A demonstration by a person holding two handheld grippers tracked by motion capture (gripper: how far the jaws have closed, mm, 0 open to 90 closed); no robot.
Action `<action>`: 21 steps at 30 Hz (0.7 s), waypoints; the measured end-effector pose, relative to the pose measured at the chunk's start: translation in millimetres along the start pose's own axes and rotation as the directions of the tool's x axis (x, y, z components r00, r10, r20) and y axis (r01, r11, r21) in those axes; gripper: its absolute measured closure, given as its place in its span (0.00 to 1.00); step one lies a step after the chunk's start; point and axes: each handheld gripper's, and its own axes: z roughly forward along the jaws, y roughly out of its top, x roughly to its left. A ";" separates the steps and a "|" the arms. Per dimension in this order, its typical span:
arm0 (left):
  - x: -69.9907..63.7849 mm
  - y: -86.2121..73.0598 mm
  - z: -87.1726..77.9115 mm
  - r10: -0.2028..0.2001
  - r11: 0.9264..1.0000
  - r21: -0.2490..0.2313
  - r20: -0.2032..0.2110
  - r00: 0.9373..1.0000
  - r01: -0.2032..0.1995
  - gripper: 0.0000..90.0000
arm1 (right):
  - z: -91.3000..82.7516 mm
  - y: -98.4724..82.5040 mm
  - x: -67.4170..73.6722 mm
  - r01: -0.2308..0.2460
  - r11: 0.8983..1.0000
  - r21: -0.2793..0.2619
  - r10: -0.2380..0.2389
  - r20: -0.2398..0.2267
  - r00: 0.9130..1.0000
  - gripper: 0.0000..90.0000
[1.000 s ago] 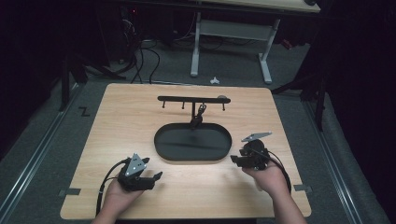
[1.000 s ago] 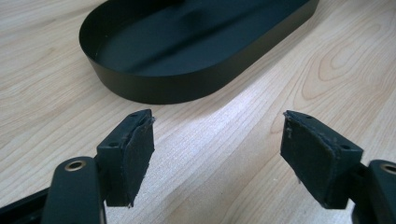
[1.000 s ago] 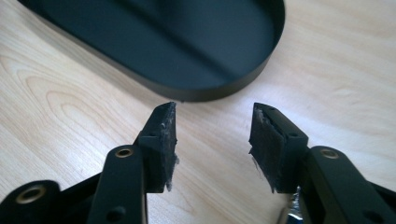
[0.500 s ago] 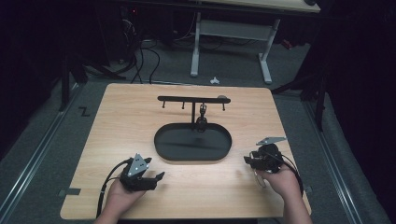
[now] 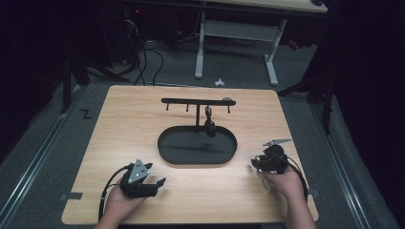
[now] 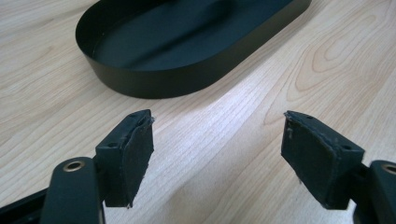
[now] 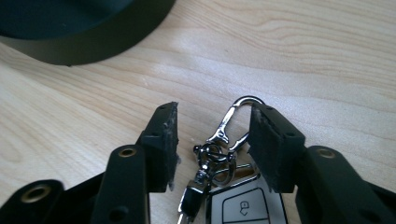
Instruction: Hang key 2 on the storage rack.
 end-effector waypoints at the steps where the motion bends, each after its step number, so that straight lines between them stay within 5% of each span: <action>1: 0.4 -0.6 -0.9 0.000 1.000 0.002 0.000 1.000 0.000 0.29 | 1.1 0.3 0.6 0.000 1.000 0.010 0.000 0.002 1.000 0.63; 10: 1.2 -5.0 -6.3 -0.015 1.000 0.002 -0.007 1.000 0.015 0.29 | 8.9 4.6 14.6 0.108 0.994 0.021 -0.108 0.019 0.994 0.82; 13: 1.6 -4.8 -6.1 -0.016 1.000 0.003 -0.001 1.000 0.016 0.29 | 8.2 6.5 18.7 0.110 0.994 0.015 -0.110 -0.002 0.994 0.84; 15: 1.4 -4.9 -5.7 -0.019 1.000 0.004 0.003 1.000 0.019 0.29 | 5.2 7.0 20.7 0.111 0.994 -0.011 -0.111 -0.017 0.994 0.95; 21: 0.5 -3.2 -5.1 -0.021 1.000 -0.004 0.009 1.000 0.021 0.29 | 5.2 5.1 22.8 0.105 0.994 -0.022 -0.106 -0.027 0.994 0.96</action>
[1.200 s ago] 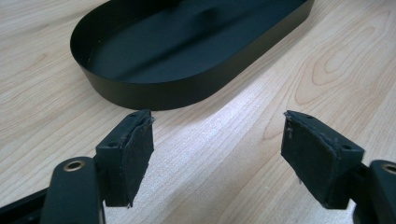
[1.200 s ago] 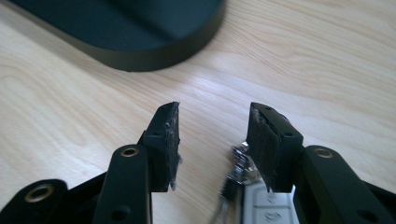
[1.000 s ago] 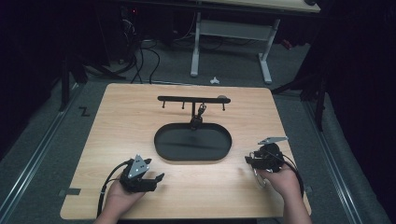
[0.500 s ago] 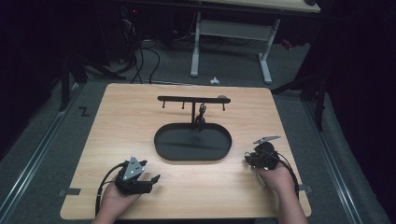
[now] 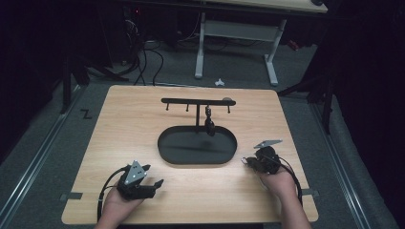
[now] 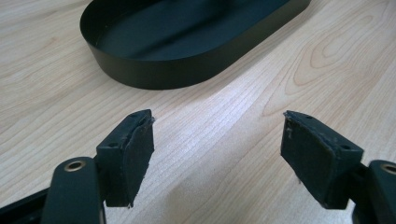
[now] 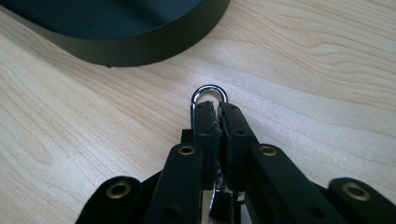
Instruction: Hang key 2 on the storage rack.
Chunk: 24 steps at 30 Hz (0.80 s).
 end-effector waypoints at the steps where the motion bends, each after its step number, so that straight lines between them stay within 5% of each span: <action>1: -0.7 0.4 0.5 0.003 1.000 -0.001 0.000 1.000 -0.003 0.29 | -0.7 -0.6 -0.9 0.000 1.000 0.001 0.000 0.004 1.000 0.96; 9: -1.5 1.6 4.1 0.003 1.000 -0.003 0.021 1.000 -0.003 0.29 | -2.7 -7.1 -6.0 -0.026 0.999 0.018 0.026 -0.003 1.000 0.86; 17: -5.2 5.0 2.9 0.028 0.999 -0.016 0.030 0.999 -0.027 0.29 | -3.8 -6.6 -2.6 -0.051 0.999 -0.019 0.050 -0.031 0.998 0.72; 21: -5.1 5.0 3.5 0.025 1.000 -0.014 0.027 0.999 -0.025 0.29 | 3.7 -6.6 4.3 -0.033 0.999 0.002 0.033 -0.026 0.999 0.64; 24: -5.6 4.8 3.5 0.031 0.999 -0.007 0.023 0.999 -0.031 0.29 | 4.7 -6.9 8.4 0.010 1.000 0.000 -0.010 -0.004 1.000 0.68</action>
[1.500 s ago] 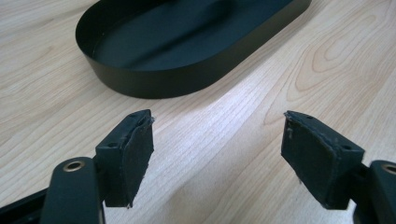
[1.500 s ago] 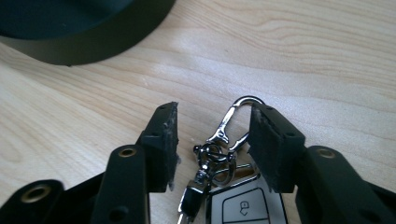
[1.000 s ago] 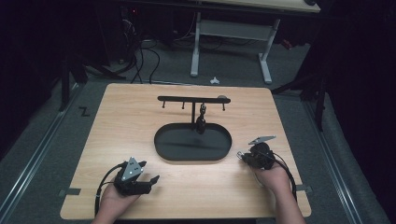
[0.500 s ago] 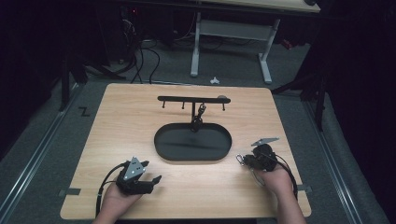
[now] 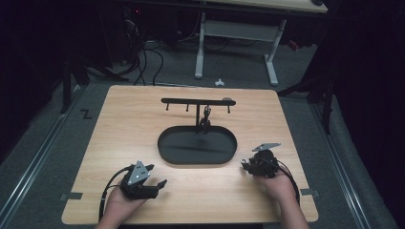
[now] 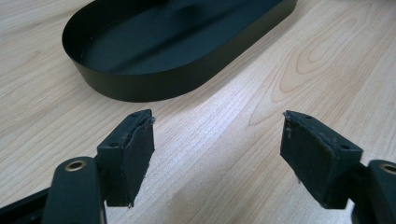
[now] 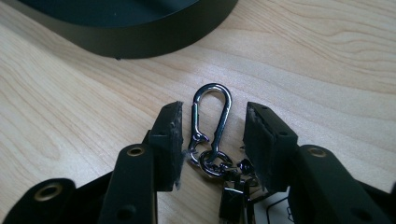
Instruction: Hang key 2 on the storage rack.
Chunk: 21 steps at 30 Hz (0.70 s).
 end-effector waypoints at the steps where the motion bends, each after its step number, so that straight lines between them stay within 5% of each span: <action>1: 0.0 0.1 -0.3 0.003 1.000 -0.001 0.000 1.000 -0.003 0.29 | -0.2 -0.6 1.5 0.020 1.000 0.002 -0.020 0.014 1.000 0.69; 5: 0.0 1.6 -0.4 0.009 1.000 -0.003 -0.005 1.000 -0.009 0.30 | -1.1 -3.5 4.1 0.046 0.999 -0.011 -0.046 0.028 0.999 0.82; 21: -0.9 0.5 -2.3 0.010 1.000 0.002 -0.009 1.000 -0.010 0.30 | -0.2 -0.2 8.2 0.041 0.999 -0.006 -0.040 0.040 0.998 0.83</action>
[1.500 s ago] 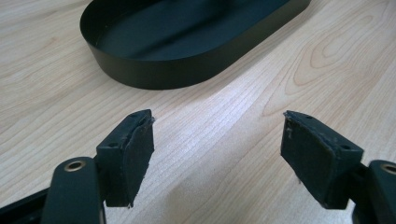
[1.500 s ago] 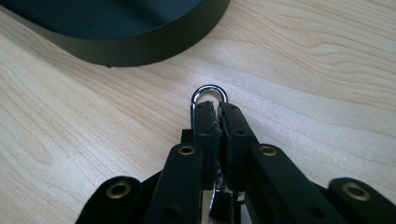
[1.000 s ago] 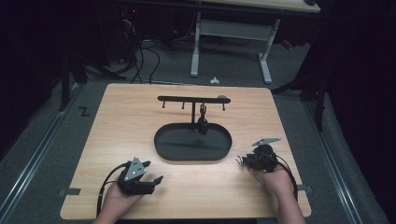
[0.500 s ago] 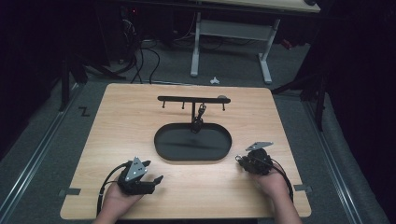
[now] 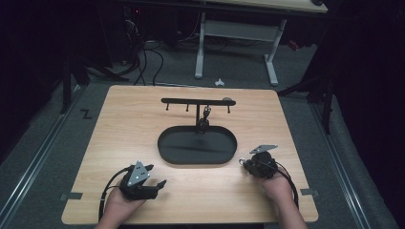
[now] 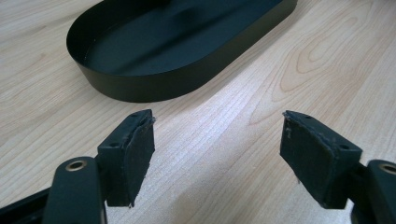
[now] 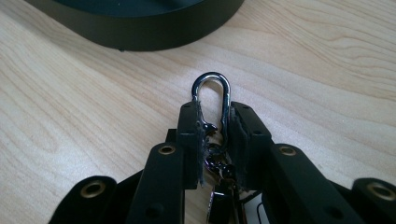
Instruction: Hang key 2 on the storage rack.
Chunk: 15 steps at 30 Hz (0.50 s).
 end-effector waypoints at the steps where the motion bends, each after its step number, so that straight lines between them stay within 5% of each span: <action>1: -0.1 -0.1 0.3 0.000 1.000 0.000 -0.001 1.000 0.000 0.30 | -0.1 0.2 -0.1 -0.005 1.000 -0.002 0.005 0.002 1.000 0.84; 3: -0.4 -0.3 0.6 0.001 1.000 0.000 0.000 1.000 -0.001 0.30 | -2.2 0.7 -1.1 -0.011 1.000 -0.025 0.011 0.000 1.000 0.95; 6: -0.9 -0.3 1.0 0.008 1.000 0.006 0.003 1.000 -0.008 0.30 | -4.6 0.9 -3.0 -0.016 0.999 -0.031 0.016 0.004 1.000 0.97; 10: -1.0 -0.2 1.6 0.008 1.000 0.008 0.004 1.000 -0.008 0.30 | -2.8 0.0 -3.1 -0.020 1.000 -0.021 0.020 -0.005 1.000 0.96; 15: -1.0 -0.3 2.7 0.010 1.000 0.012 0.003 1.000 -0.010 0.30 | -2.9 0.4 -1.9 -0.053 0.998 -0.039 0.053 -0.015 0.999 0.83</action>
